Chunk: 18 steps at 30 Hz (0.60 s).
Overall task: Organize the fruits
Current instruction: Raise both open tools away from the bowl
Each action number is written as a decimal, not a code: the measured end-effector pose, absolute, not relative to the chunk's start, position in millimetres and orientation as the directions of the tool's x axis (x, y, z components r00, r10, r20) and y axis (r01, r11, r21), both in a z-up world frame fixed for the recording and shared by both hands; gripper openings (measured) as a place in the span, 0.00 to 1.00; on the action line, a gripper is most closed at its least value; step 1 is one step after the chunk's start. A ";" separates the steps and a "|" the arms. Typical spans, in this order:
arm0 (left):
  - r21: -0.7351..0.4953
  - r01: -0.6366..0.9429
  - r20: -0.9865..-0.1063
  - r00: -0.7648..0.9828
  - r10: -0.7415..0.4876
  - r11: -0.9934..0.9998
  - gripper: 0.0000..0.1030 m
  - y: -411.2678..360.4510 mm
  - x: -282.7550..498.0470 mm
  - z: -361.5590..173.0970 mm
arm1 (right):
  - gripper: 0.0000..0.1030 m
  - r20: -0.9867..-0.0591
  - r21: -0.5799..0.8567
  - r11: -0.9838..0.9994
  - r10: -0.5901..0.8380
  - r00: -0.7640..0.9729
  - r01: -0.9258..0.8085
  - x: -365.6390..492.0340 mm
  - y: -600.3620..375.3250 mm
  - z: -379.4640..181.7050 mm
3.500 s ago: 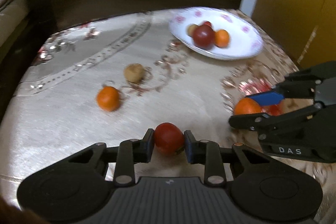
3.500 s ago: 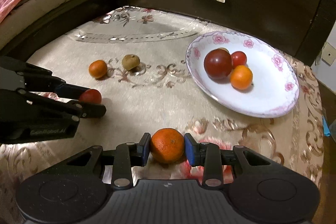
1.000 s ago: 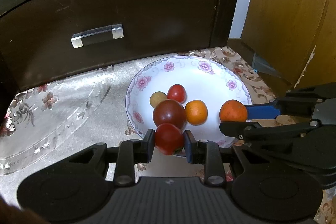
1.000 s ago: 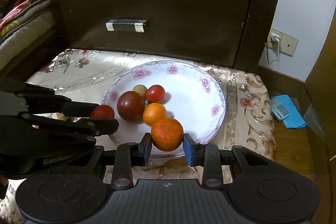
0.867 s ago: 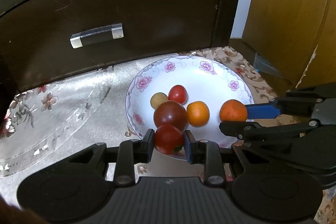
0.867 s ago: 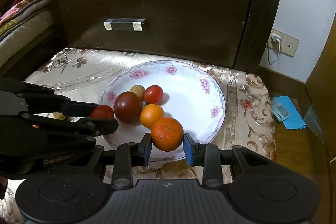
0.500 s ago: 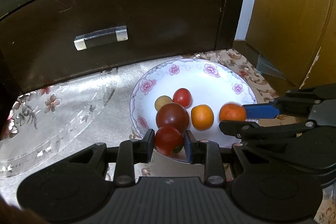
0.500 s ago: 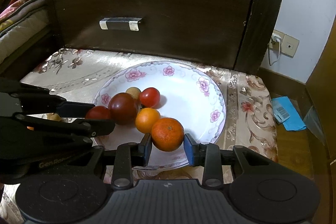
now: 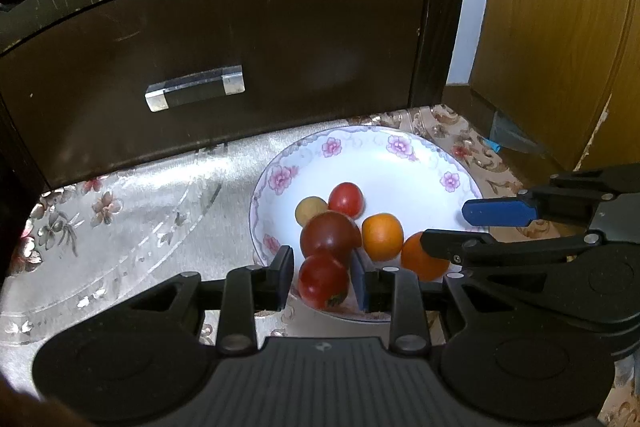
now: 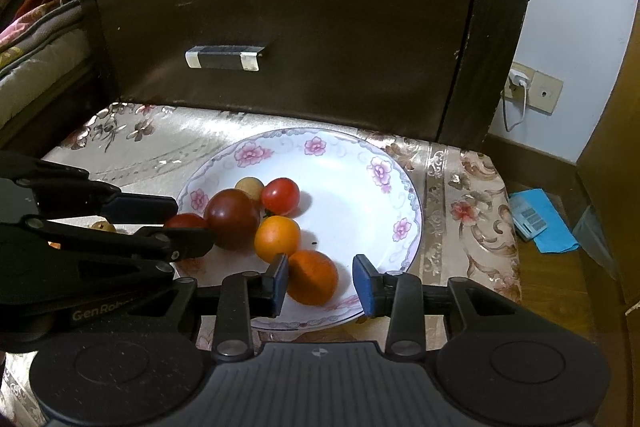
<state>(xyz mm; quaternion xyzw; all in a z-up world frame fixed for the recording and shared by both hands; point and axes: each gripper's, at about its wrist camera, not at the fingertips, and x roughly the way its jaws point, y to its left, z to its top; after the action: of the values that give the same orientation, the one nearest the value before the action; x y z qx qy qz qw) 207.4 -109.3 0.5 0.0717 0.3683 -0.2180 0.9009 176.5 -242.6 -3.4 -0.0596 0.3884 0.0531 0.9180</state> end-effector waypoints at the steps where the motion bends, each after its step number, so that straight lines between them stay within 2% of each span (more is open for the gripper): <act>1: -0.028 0.446 -0.693 0.636 -0.339 0.895 0.38 -109.5 207.1 1.0 | 0.30 -0.718 -0.068 0.987 0.051 0.694 -0.143 176.2 -242.8 -2.8; 18: 0.012 0.440 -0.667 0.673 -0.320 0.898 0.39 -104.6 196.0 14.8 | 0.30 -0.690 -0.079 0.987 0.045 0.722 -0.137 169.8 -236.9 9.3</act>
<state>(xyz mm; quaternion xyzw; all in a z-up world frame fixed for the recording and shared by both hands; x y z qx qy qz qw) 196.0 -104.6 14.8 0.0859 0.3465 -0.2087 0.9105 169.8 -236.9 9.3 -0.0624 0.3693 0.0490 0.9259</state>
